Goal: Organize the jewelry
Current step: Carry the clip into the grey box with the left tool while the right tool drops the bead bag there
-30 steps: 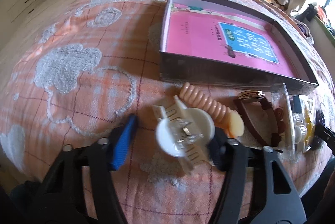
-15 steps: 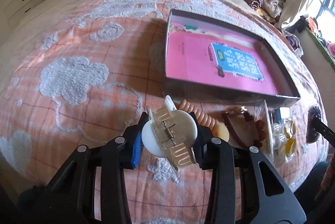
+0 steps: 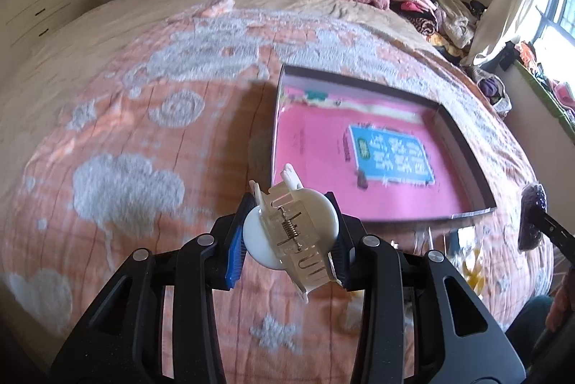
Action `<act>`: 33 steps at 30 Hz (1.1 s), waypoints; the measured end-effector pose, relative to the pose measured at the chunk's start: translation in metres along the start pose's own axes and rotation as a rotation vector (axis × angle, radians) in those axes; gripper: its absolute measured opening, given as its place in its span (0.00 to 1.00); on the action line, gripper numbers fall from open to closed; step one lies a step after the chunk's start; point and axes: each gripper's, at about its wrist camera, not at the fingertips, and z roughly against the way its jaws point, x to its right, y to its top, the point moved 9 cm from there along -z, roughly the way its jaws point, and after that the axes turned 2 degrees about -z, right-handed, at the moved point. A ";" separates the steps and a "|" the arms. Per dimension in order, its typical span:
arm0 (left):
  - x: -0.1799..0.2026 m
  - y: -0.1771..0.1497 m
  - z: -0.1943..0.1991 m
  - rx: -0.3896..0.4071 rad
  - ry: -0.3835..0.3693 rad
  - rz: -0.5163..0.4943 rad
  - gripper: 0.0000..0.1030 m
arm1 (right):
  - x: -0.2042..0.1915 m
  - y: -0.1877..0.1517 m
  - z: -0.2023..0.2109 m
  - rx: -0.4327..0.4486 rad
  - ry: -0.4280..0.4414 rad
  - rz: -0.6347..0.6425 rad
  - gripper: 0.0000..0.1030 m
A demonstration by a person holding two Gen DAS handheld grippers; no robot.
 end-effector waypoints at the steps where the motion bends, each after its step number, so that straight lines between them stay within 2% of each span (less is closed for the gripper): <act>1: 0.000 0.004 -0.001 0.004 0.001 0.000 0.30 | -0.002 0.004 -0.001 0.006 0.001 0.004 0.27; 14: 0.013 0.035 -0.024 0.014 -0.021 -0.012 0.30 | -0.014 0.041 -0.023 0.032 0.003 0.005 0.27; 26: 0.026 0.046 -0.054 0.000 -0.054 -0.018 0.30 | -0.006 0.056 -0.056 0.014 -0.040 0.002 0.27; 33: 0.039 0.039 -0.073 -0.023 -0.091 -0.036 0.30 | 0.000 0.056 -0.077 -0.014 -0.065 0.000 0.27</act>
